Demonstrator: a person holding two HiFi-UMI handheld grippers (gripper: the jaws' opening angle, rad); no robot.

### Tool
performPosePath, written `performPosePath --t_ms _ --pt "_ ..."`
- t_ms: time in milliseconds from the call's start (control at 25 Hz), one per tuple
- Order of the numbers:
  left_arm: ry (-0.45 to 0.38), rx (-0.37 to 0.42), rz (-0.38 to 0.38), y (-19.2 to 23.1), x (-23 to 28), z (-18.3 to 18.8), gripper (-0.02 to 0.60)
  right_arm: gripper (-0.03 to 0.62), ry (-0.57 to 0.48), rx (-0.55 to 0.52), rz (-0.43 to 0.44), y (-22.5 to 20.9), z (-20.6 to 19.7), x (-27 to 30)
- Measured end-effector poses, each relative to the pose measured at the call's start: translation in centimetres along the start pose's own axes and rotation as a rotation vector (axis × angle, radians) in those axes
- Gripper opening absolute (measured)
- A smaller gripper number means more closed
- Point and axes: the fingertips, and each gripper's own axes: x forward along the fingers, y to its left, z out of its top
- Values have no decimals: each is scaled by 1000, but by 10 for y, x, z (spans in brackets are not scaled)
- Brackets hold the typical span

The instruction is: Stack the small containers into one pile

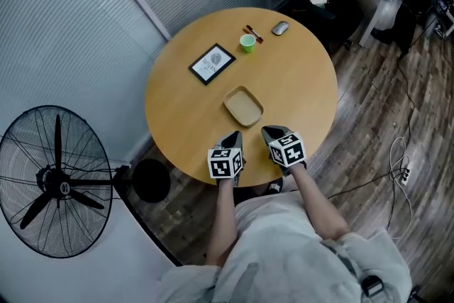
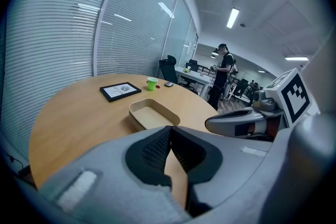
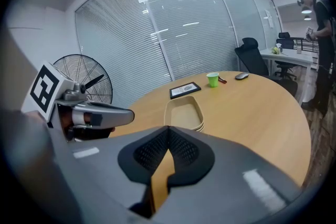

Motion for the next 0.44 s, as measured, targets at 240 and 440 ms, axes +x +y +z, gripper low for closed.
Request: performPosePath --t_ms 240,440 --pt "2 -1 -6 2 3 0 5 0 3 -2 0 0 1 4" --pt "6 -1 -8 3 5 2 5 0 6 5 -2 -3 1 4"
